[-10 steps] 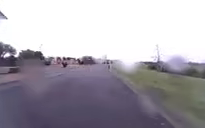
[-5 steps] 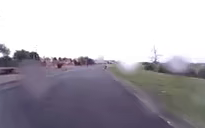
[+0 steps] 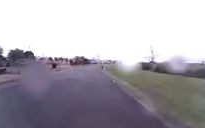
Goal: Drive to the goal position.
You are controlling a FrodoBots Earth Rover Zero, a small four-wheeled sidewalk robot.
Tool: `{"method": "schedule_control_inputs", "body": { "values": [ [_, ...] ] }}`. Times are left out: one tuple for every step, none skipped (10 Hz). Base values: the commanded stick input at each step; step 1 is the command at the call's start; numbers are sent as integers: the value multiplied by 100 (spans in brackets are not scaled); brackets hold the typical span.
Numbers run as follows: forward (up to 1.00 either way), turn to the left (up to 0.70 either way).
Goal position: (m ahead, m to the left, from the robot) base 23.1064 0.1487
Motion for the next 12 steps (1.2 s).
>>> {"method": "schedule_control_inputs", "body": {
  "values": [
    [100,0],
    [100,0],
    [100,0],
    [100,0],
    [100,0],
    [100,0],
    [100,0],
    [100,0],
    [100,0],
    [100,0],
    [100,0],
    [100,3]
  ]
}}
